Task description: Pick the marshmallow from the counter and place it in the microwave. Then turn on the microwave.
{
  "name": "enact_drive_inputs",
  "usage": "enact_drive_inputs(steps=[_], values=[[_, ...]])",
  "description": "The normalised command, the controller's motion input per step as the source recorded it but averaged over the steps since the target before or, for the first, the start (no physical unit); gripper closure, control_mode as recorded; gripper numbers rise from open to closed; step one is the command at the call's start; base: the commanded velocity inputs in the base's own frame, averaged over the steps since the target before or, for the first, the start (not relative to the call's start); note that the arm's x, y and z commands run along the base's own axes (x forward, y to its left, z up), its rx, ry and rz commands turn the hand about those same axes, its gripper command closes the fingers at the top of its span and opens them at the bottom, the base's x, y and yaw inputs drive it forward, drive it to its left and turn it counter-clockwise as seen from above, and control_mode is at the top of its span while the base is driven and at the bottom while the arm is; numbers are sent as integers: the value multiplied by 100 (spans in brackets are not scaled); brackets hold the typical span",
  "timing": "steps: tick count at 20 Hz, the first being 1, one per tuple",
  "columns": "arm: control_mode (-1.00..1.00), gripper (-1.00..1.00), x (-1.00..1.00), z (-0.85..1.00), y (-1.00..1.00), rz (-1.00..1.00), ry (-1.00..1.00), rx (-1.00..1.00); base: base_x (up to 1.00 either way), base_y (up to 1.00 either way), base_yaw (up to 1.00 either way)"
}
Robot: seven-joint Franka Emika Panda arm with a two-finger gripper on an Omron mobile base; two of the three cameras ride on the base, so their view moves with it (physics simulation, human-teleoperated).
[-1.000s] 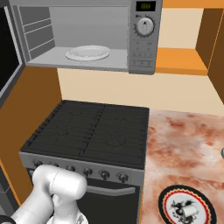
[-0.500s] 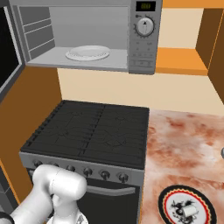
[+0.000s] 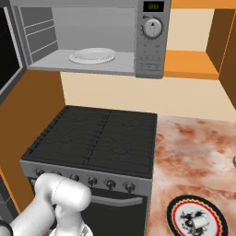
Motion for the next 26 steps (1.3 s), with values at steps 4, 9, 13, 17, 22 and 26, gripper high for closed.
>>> enact_drive_inputs(steps=[4,9,13,17,22,26], values=[[-100,-100,-7,-14,14,0,3,0,0,0,0],[-100,-100,-8,-13,15,-2,4,0,0,0,0],[-100,-100,-9,-14,17,-3,2,0,0,0,0],[-100,-100,-32,-7,5,-1,0,0,0,0,0],[-100,-100,-38,-4,-1,0,0,0,0,0,0],[-100,-100,-27,-6,-19,0,0,-2,0,0,0]])
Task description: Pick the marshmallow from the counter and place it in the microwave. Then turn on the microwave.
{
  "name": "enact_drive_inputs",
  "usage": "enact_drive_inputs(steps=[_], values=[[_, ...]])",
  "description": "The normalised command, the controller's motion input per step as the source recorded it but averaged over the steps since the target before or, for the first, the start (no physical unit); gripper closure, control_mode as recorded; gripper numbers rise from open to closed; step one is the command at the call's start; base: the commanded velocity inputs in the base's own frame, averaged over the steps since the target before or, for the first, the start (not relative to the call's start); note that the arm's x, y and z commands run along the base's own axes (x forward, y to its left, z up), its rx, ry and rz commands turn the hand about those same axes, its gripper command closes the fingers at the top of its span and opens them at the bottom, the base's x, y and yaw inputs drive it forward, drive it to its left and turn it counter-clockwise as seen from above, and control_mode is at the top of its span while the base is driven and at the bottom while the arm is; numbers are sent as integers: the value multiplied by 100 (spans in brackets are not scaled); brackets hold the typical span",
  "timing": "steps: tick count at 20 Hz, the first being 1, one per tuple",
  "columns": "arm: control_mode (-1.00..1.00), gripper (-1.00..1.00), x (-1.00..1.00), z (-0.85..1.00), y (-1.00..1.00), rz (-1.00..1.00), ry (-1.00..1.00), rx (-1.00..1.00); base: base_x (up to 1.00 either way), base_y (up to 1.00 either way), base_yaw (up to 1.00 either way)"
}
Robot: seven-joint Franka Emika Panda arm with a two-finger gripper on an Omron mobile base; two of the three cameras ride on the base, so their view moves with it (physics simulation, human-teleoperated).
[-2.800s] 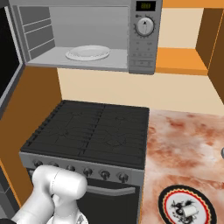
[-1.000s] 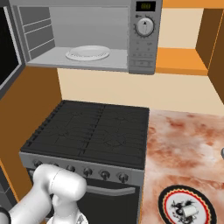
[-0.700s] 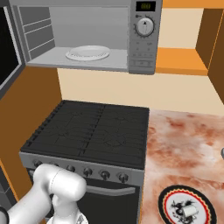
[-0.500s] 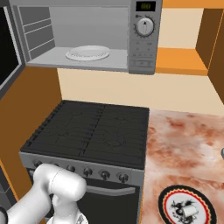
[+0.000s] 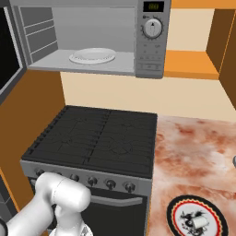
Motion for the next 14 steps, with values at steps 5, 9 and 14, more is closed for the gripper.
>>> enact_drive_inputs(steps=[5,9,14], values=[[-100,-100,-19,-4,-30,2,-3,-2,0,0,0],[-100,-100,-6,-9,-36,8,-3,-1,0,0,0],[-100,-100,0,-13,-35,18,-1,-1,0,0,0]])
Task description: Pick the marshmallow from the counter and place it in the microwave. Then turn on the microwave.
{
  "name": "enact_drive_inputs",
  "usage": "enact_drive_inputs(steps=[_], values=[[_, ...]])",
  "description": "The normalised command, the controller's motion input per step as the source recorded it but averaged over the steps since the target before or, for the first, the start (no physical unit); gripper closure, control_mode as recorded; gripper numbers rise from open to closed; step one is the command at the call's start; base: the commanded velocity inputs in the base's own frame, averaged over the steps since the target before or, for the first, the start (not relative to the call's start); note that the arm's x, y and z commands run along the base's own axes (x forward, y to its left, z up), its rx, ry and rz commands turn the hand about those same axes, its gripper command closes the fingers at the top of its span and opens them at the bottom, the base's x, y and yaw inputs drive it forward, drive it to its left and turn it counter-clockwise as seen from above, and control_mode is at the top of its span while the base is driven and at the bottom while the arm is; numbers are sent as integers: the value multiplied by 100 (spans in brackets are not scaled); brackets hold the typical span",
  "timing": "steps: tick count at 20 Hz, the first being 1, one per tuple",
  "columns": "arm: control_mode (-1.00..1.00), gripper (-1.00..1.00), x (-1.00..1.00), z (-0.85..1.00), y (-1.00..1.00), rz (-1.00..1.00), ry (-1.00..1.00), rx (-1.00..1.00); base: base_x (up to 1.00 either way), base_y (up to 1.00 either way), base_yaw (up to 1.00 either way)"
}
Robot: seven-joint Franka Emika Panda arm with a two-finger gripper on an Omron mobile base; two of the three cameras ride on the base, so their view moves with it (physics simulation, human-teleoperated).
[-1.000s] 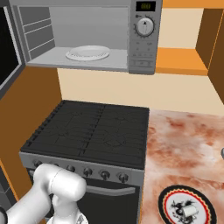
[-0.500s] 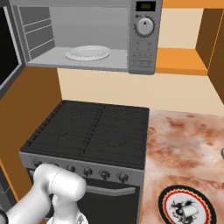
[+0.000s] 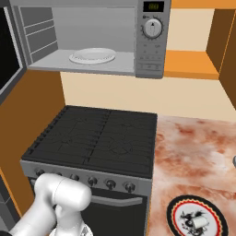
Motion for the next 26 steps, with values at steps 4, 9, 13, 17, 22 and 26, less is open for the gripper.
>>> enact_drive_inputs(steps=[4,9,13,17,22,26], values=[[-100,-100,0,-13,-33,22,0,-1,0,0,0],[-100,-100,0,-10,-32,26,0,-2,0,0,0],[-100,-100,0,-6,-28,29,0,-3,0,0,0],[-100,-100,1,-6,-27,31,-1,-2,0,0,0],[-100,-100,7,-8,-27,33,-4,0,0,0,0],[-100,-100,13,-7,-20,34,-3,0,0,0,0]])
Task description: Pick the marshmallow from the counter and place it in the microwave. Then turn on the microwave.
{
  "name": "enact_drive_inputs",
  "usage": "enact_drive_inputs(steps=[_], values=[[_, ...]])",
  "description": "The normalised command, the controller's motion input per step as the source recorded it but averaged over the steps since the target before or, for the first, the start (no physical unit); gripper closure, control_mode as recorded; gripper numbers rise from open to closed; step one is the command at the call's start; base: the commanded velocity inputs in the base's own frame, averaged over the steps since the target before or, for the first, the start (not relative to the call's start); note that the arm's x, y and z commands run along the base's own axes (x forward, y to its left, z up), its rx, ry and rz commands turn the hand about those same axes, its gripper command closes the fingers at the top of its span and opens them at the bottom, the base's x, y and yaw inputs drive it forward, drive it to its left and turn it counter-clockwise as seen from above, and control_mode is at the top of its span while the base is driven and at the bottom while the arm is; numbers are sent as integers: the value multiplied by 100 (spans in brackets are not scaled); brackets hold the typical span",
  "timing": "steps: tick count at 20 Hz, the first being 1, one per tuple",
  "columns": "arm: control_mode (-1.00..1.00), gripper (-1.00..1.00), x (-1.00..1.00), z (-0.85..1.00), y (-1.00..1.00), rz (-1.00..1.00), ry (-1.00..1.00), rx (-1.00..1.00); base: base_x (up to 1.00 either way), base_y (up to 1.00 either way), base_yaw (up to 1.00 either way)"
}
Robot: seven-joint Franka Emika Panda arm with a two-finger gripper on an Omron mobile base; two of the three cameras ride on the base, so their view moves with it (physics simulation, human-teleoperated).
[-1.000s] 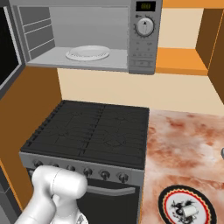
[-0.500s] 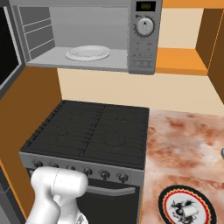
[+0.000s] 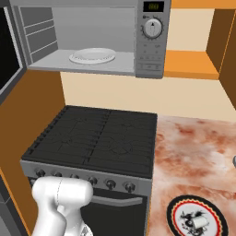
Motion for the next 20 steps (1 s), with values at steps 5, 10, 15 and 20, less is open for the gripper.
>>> enact_drive_inputs(steps=[5,10,15,20], values=[[-100,-100,13,-7,-17,30,-6,0,0,0,0],[-100,-100,20,-15,-8,31,-6,0,0,0,0],[-100,-100,22,-23,2,22,-7,0,0,0,0],[-100,-100,30,-29,9,17,-5,0,0,0,0]])
